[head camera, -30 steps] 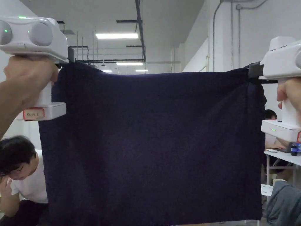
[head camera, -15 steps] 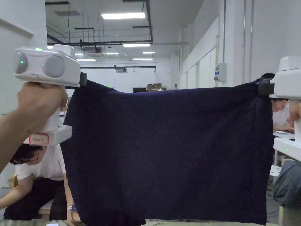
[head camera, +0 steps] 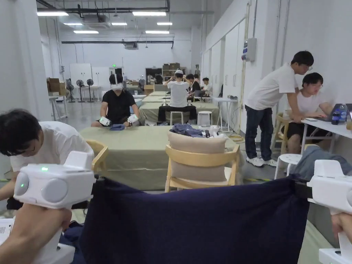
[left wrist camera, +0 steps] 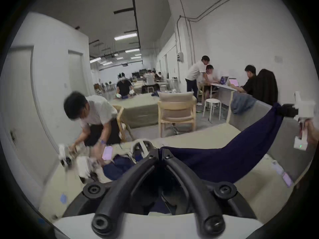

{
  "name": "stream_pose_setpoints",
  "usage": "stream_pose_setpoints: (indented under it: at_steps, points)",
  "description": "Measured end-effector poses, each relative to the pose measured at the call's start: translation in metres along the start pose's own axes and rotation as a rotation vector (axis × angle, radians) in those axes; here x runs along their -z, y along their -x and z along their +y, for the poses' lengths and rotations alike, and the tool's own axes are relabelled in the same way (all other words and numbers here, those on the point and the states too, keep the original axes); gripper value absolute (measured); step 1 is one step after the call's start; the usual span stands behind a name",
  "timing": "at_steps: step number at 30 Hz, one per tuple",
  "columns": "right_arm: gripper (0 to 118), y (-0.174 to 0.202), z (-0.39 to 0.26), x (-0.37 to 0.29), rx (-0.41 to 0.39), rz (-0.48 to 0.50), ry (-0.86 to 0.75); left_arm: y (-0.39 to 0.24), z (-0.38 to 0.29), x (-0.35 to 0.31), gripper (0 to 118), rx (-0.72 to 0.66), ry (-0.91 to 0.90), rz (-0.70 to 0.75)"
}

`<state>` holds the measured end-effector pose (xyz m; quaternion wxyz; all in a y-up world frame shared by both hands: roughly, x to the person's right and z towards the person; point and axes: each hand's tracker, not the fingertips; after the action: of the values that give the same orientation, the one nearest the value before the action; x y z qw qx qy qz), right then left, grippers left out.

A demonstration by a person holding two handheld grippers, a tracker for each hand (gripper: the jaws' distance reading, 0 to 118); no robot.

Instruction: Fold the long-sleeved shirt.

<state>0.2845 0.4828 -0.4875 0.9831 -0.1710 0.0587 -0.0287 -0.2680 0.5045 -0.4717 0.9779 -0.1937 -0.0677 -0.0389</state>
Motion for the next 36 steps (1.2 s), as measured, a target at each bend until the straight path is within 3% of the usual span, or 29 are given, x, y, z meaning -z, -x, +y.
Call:
stream_pose_setpoints:
  at_steps: [1, 3, 8, 11, 14, 15, 17, 20, 22, 24, 30, 33, 34, 35, 36]
  points:
    - [7, -0.004, -0.016, -0.007, 0.015, 0.003, 0.006, -0.003, -0.016, -0.007, 4, -0.034, 0.031, -0.022]
    - [7, -0.008, -0.046, -0.032, -0.003, 0.016, 0.018, -0.007, -0.047, -0.024, 4, 0.045, 0.039, -0.028]
    - [7, -0.009, -0.132, -0.101, -0.073, 0.027, 0.095, -0.029, -0.123, -0.093, 4, -0.024, 0.081, -0.101]
    - [7, -0.007, -0.195, -0.141, -0.122, 0.028, 0.184, -0.046, -0.187, -0.130, 4, 0.044, 0.199, -0.132]
    - [7, -0.015, -0.259, -0.173, -0.070, 0.051, 0.282, -0.050, -0.255, -0.157, 4, -0.028, 0.357, -0.170]
    - [7, -0.018, -0.279, -0.184, -0.041, 0.089, 0.320, -0.053, -0.278, -0.166, 4, -0.029, 0.414, -0.176]
    - [7, -0.019, -0.316, -0.201, -0.002, 0.069, 0.406, -0.060, -0.316, -0.180, 4, 0.029, 0.511, -0.161]
    - [7, -0.016, -0.361, -0.213, -0.011, 0.063, 0.582, -0.063, -0.358, -0.199, 4, -0.011, 0.630, -0.178]
    - [7, -0.008, -0.382, -0.218, -0.062, 0.054, 0.662, -0.064, -0.377, -0.206, 4, -0.005, 0.698, -0.182]
    - [7, -0.008, -0.399, -0.219, -0.048, 0.067, 0.733, -0.069, -0.392, -0.211, 4, 0.066, 0.738, -0.152]
    - [7, -0.007, -0.417, -0.227, -0.056, 0.057, 0.852, -0.076, -0.429, -0.222, 4, 0.004, 0.855, -0.148]
    - [8, -0.010, -0.423, -0.224, -0.057, 0.055, 0.867, -0.071, -0.441, -0.219, 5, -0.104, 0.873, -0.154]
    - [11, -0.012, -0.424, -0.222, -0.054, 0.053, 0.887, -0.073, -0.442, -0.217, 10, -0.097, 0.872, -0.145]
    - [30, -0.013, -0.425, -0.222, -0.050, 0.047, 0.893, -0.073, -0.444, -0.216, 35, -0.097, 0.863, -0.139]
    - [60, -0.013, -0.425, -0.221, -0.070, 0.012, 0.894, -0.072, -0.443, -0.216, 72, -0.090, 0.845, -0.114]
